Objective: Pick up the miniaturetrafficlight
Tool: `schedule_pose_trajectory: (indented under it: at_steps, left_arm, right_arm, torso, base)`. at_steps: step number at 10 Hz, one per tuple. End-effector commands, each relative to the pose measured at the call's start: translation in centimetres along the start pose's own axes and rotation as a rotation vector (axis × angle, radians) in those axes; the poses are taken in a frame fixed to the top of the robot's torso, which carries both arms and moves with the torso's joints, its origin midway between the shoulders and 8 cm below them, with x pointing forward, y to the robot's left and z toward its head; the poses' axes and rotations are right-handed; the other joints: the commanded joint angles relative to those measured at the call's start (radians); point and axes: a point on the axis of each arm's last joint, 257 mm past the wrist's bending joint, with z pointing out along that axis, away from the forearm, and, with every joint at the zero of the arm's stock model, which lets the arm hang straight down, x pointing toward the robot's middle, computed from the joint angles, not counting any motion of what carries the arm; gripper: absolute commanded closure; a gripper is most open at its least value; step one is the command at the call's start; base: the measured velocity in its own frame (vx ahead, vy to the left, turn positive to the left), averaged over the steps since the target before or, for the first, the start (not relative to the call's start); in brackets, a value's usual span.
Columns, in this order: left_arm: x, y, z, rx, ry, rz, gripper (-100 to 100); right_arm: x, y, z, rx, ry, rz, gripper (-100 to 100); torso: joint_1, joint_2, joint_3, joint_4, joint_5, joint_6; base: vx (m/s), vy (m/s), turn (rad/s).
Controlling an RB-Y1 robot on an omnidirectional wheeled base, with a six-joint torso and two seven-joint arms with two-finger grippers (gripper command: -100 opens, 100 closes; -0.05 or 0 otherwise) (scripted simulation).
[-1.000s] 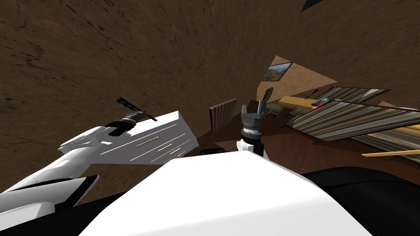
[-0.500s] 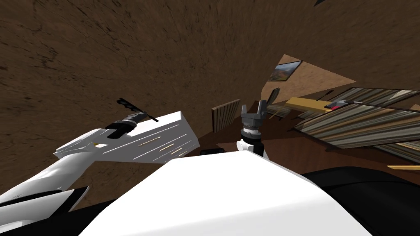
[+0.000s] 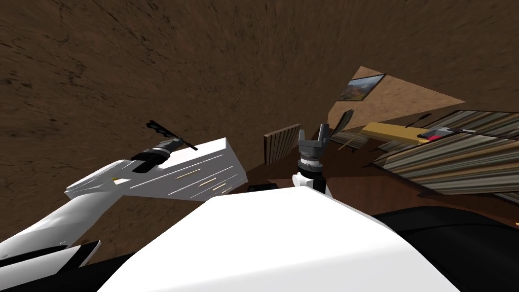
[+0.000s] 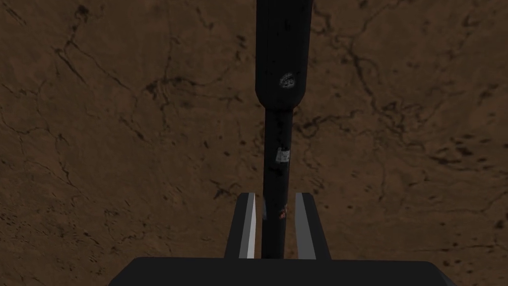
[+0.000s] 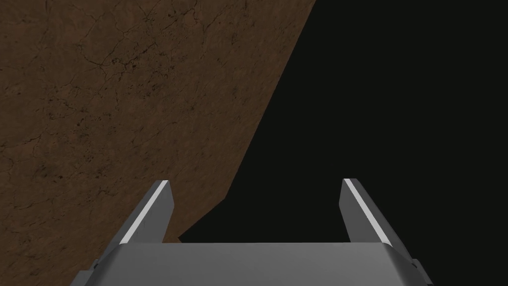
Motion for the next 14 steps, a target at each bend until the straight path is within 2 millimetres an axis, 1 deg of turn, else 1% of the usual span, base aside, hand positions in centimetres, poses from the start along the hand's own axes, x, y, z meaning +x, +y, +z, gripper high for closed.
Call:
schedule_pose_trajectory:
  at_steps: [1,2,4,5,6,7,8,9,10,11,12,14]
  left_arm:
    - [0.3,-0.5,-0.7,0.007,0.009,0.006,100]
    - [1.0,-1.5,-1.1,0.029,0.024,0.011,100]
    - [0.4,-3.6,-0.9,0.071,0.012,0.011,100]
    - [-0.2,-1.8,-1.8,0.016,0.001,0.002,100]
    - [-0.7,-2.1,-2.2,0.019,-0.006,0.006,100]
    - [0.2,-3.0,-2.8,0.039,0.015,0.012,100]
    - [0.7,-4.2,-3.1,0.065,0.025,0.015,100]
    - [0.3,-5.8,-3.1,0.097,0.016,0.015,100]
    - [0.1,-6.4,-3.1,0.108,0.013,0.015,100]
    - [-0.6,-5.2,-3.8,0.06,0.005,0.008,100]
    - [-1.1,-5.8,-4.2,0.074,-0.003,0.015,100]
    - [0.1,-7.5,-5.4,0.107,0.027,0.023,100]
  right_arm:
    - [0.0,0.0,0.0,0.0,0.0,0.0,0]
    - [0.0,0.0,0.0,0.0,0.0,0.0,0]
    - [0.0,0.0,0.0,0.0,0.0,0.0,0]
    - [0.0,0.0,0.0,0.0,0.0,0.0,0]
    - [0.0,0.0,0.0,0.0,0.0,0.0,0]
    - [0.0,0.0,0.0,0.0,0.0,0.0,0]
    - [0.0,0.0,0.0,0.0,0.0,0.0,0]
    - [0.0,0.0,0.0,0.0,0.0,0.0,0]
    - [0.0,0.0,0.0,0.0,0.0,0.0,0]
    - [0.0,0.0,0.0,0.0,0.0,0.0,0]
    - [0.0,0.0,0.0,0.0,0.0,0.0,0]
    - [0.0,0.0,0.0,0.0,0.0,0.0,0]
  torso:
    - [0.0,0.0,0.0,0.0,0.0,0.0]
    - [-0.001,0.002,0.0,0.0,0.001,0.003]
    - [-0.004,0.006,0.003,0.0,0.0,0.004]
    - [-0.005,0.006,0.003,0.0,0.0,0.005]
    - [-0.004,0.002,0.001,0.0,0.0,0.0]
    - [-0.003,0.0,0.0,-0.001,0.0,0.002]
    - [-0.003,0.001,-0.001,-0.002,0.001,0.004]
    - [-0.004,0.003,0.0,-0.001,0.001,0.005]
    - [-0.005,0.004,0.001,-0.001,0.001,0.006]
    - [-0.006,0.005,0.002,0.0,0.0,0.005]
    - [-0.004,0.002,0.001,0.0,0.0,0.001]
    - [-0.004,0.001,0.0,-0.001,0.001,0.005]
  base:
    - [0.068,0.022,0.013]
    - [0.007,0.009,-0.043]
    - [-0.013,0.0,-0.006]
    - [0.099,0.014,0.229]
    - [0.145,0.018,0.183]
    - [0.08,0.023,0.027]
    - [0.018,0.015,-0.027]
    - [-0.01,0.003,-0.01]
    - [-0.013,-0.004,-0.01]
    - [0.105,0.024,0.236]
    - [0.144,0.009,0.198]
    - [0.052,0.008,-0.007]
